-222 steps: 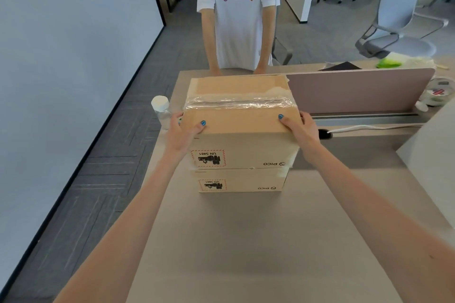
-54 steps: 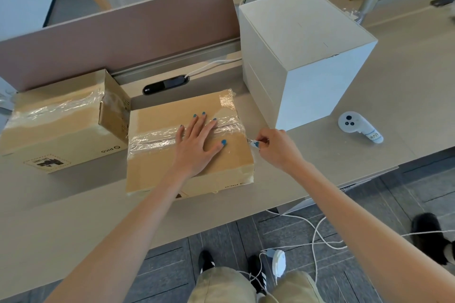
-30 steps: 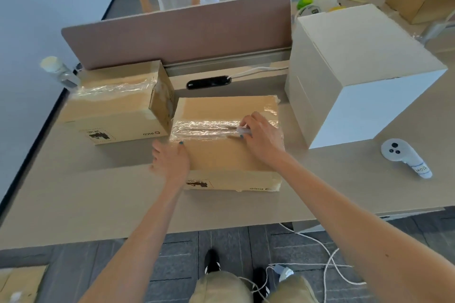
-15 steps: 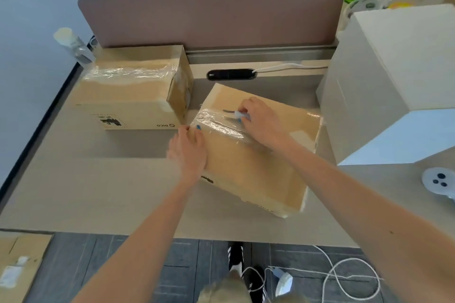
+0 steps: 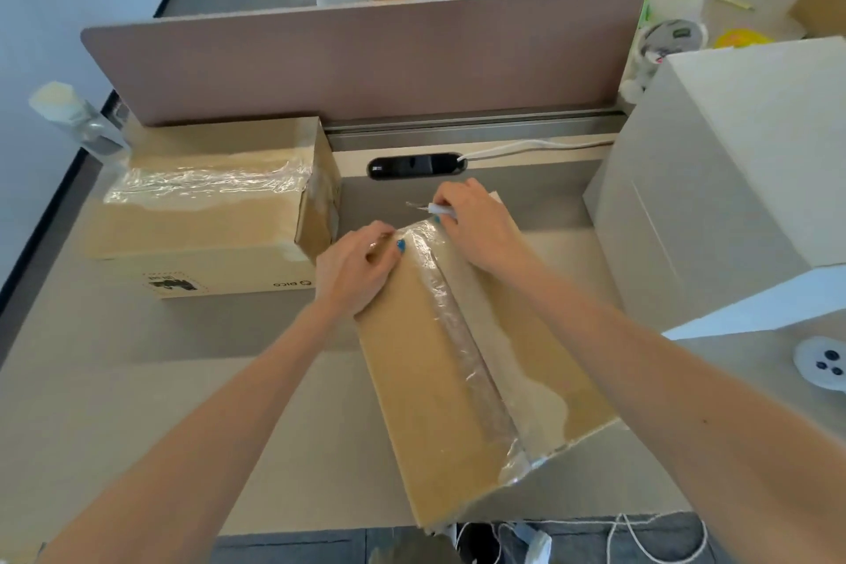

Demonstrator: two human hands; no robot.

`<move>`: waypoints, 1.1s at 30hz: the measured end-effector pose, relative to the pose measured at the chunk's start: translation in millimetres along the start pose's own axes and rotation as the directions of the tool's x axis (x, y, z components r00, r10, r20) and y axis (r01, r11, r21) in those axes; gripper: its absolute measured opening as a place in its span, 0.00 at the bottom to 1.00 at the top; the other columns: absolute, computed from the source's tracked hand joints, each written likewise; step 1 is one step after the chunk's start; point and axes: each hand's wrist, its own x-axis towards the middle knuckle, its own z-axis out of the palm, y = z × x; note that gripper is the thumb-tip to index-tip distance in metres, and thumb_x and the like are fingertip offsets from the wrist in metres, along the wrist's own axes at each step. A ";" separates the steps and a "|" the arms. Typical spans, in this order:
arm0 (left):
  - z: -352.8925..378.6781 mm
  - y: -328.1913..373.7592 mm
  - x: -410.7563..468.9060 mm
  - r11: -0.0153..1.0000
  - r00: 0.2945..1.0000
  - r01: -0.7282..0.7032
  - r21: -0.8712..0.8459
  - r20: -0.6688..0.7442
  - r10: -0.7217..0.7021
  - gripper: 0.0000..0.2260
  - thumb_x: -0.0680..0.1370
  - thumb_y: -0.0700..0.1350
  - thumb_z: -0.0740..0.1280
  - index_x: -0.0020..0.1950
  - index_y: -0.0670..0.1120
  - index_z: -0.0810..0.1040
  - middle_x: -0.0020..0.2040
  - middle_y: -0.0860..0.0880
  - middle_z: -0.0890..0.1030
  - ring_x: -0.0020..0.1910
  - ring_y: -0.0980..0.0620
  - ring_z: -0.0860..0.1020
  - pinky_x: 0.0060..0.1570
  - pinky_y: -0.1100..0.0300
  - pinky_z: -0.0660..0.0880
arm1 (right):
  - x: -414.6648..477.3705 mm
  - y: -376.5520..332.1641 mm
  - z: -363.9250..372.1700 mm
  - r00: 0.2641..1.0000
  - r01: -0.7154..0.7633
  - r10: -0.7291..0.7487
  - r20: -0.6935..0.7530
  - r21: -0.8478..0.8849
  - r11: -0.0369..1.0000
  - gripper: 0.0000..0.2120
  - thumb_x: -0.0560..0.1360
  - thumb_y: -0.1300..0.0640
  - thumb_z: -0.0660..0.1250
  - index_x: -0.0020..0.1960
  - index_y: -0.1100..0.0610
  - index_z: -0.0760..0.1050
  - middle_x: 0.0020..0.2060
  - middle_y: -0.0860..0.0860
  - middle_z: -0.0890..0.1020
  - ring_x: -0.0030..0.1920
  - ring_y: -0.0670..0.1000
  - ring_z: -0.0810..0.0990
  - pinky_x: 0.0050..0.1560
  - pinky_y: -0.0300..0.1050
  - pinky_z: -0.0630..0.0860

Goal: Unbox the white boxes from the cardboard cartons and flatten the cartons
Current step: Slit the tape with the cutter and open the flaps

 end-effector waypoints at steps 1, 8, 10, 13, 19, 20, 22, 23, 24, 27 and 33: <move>-1.6 -0.8 5.1 0.999 0.999 -0.028 0.016 0.022 0.027 0.08 0.81 0.57 0.62 0.58 0.58 0.75 0.46 0.63 0.76 0.45 0.59 0.73 0.43 0.58 0.68 | 2.2 0.9 0.7 1.000 -0.025 0.025 -0.003 0.010 1.000 0.05 0.77 0.59 0.61 0.52 0.56 0.73 0.46 0.48 0.73 0.52 0.51 0.72 0.48 0.48 0.70; -9.0 -8.4 28.4 0.975 0.962 -0.220 0.020 0.170 0.213 0.11 0.82 0.57 0.60 0.61 0.55 0.74 0.49 0.63 0.74 0.47 0.60 0.73 0.42 0.59 0.70 | 3.5 2.0 -3.8 0.994 -0.113 0.113 0.000 -0.028 0.993 0.06 0.77 0.60 0.60 0.51 0.56 0.74 0.43 0.50 0.75 0.47 0.52 0.73 0.43 0.47 0.70; -7.6 -10.8 32.1 0.964 0.944 -0.266 0.007 0.202 0.259 0.12 0.81 0.59 0.60 0.61 0.55 0.72 0.49 0.63 0.74 0.47 0.59 0.75 0.42 0.58 0.74 | 0.9 5.2 -7.4 0.989 -0.144 0.145 0.027 -0.048 0.988 0.07 0.77 0.59 0.60 0.52 0.56 0.76 0.43 0.51 0.76 0.44 0.51 0.72 0.41 0.45 0.67; -6.8 -10.6 36.1 0.944 0.917 -0.330 0.009 0.241 0.318 0.14 0.81 0.62 0.57 0.59 0.56 0.71 0.48 0.62 0.75 0.45 0.59 0.76 0.45 0.56 0.77 | -2.3 9.8 -14.8 0.980 -0.167 0.173 0.094 -0.071 0.983 0.09 0.78 0.58 0.60 0.52 0.54 0.78 0.44 0.52 0.81 0.44 0.52 0.74 0.40 0.44 0.67; -3.6 -7.2 31.5 0.950 0.932 -0.308 -0.054 0.186 0.312 0.10 0.81 0.58 0.63 0.57 0.55 0.73 0.52 0.61 0.76 0.52 0.60 0.74 0.59 0.58 0.64 | 6.2 11.7 -29.1 0.975 -0.056 0.118 0.190 -0.301 0.952 0.13 0.82 0.57 0.55 0.59 0.51 0.76 0.53 0.52 0.81 0.51 0.56 0.78 0.43 0.45 0.69; -2.9 -5.0 29.0 0.952 0.940 -0.304 -0.041 0.152 0.307 0.10 0.80 0.57 0.64 0.57 0.54 0.75 0.53 0.60 0.78 0.53 0.58 0.75 0.60 0.59 0.62 | 7.7 12.6 -29.3 0.972 -0.035 0.106 0.208 -0.317 0.948 0.14 0.81 0.58 0.54 0.59 0.51 0.76 0.54 0.52 0.81 0.52 0.56 0.78 0.45 0.46 0.70; -2.7 1.1 25.7 0.955 0.951 -0.297 -0.010 0.092 0.297 0.08 0.80 0.55 0.65 0.55 0.53 0.76 0.52 0.57 0.80 0.54 0.56 0.76 0.61 0.59 0.60 | 10.6 15.0 -28.6 0.961 0.006 0.083 0.265 -0.320 0.948 0.15 0.81 0.60 0.54 0.60 0.50 0.76 0.55 0.51 0.81 0.55 0.56 0.77 0.53 0.48 0.68; -3.0 4.1 25.2 0.959 0.956 -0.282 -0.005 0.078 0.282 0.07 0.80 0.54 0.66 0.54 0.53 0.77 0.52 0.56 0.81 0.54 0.56 0.76 0.62 0.58 0.60 | 12.4 16.6 -28.0 0.955 0.026 0.070 0.287 -0.317 0.948 0.15 0.80 0.61 0.53 0.59 0.50 0.76 0.55 0.51 0.81 0.55 0.55 0.77 0.55 0.49 0.65; -2.9 6.8 24.6 0.966 0.963 -0.260 -0.009 0.070 0.259 0.06 0.80 0.53 0.66 0.53 0.53 0.77 0.51 0.57 0.81 0.54 0.56 0.76 0.63 0.57 0.61 | 14.4 18.2 -27.5 0.952 0.043 0.057 0.302 -0.314 0.948 0.16 0.79 0.61 0.53 0.59 0.50 0.75 0.54 0.51 0.81 0.55 0.55 0.76 0.56 0.49 0.63; -0.3 11.3 22.2 0.981 0.981 -0.185 -0.051 0.045 0.187 0.03 0.80 0.50 0.67 0.51 0.53 0.78 0.50 0.57 0.80 0.54 0.56 0.76 0.65 0.52 0.62 | 19.5 21.6 -27.4 0.943 0.071 0.031 0.330 -0.292 0.954 0.16 0.78 0.62 0.53 0.58 0.51 0.75 0.52 0.51 0.81 0.54 0.55 0.75 0.56 0.48 0.60; 1.3 16.9 17.5 0.980 0.996 -0.040 -0.193 0.073 0.055 0.02 0.80 0.45 0.67 0.51 0.52 0.77 0.52 0.58 0.79 0.55 0.57 0.73 0.59 0.59 0.55 | 28.1 27.1 -26.9 0.931 0.098 -0.015 0.364 -0.209 0.973 0.14 0.79 0.62 0.54 0.56 0.52 0.76 0.50 0.51 0.81 0.51 0.53 0.74 0.57 0.47 0.59</move>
